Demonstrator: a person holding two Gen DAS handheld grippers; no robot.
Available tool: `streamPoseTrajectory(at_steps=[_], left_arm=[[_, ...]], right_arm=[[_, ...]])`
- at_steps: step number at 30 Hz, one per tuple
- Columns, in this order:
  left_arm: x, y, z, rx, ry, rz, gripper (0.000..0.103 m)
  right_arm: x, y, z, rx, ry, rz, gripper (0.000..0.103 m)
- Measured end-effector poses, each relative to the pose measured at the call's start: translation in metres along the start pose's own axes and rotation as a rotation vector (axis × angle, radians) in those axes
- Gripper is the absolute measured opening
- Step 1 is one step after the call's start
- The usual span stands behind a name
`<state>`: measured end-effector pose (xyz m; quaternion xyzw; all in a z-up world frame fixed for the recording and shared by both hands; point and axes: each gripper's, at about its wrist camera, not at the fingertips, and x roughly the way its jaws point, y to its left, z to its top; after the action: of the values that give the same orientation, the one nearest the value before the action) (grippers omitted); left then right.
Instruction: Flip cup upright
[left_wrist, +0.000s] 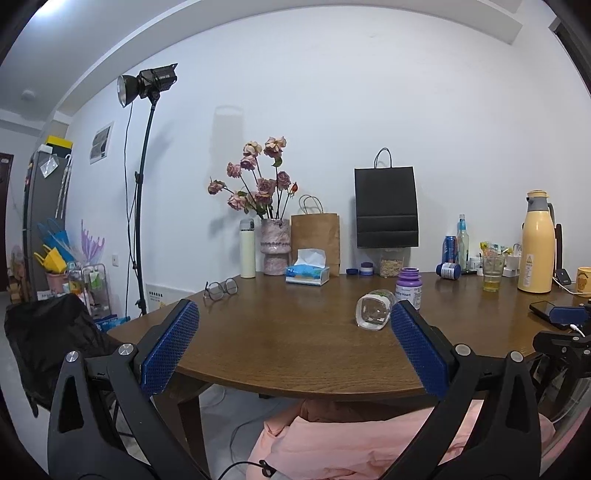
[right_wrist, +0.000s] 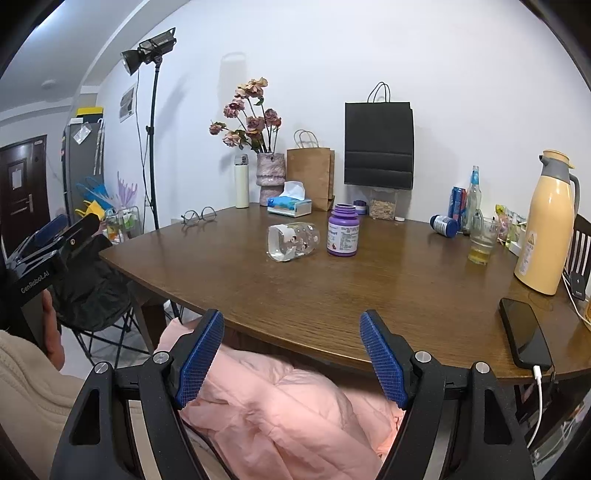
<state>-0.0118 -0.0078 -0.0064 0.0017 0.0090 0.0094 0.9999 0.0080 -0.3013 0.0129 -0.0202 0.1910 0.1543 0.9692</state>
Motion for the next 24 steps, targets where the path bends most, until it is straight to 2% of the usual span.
streamPoseTrajectory(at_steps=[10, 24], left_arm=[[0.0037, 0.0017, 0.0029, -0.013, 0.011, -0.035, 0.103], [0.0007, -0.0007, 0.004, -0.004, 0.006, -0.033, 0.103]], right_arm=[[0.0034, 0.003, -0.0002, 0.003, 0.002, 0.009, 0.081], [0.0025, 0.0026, 0.0014, 0.002, 0.001, 0.001, 0.081]])
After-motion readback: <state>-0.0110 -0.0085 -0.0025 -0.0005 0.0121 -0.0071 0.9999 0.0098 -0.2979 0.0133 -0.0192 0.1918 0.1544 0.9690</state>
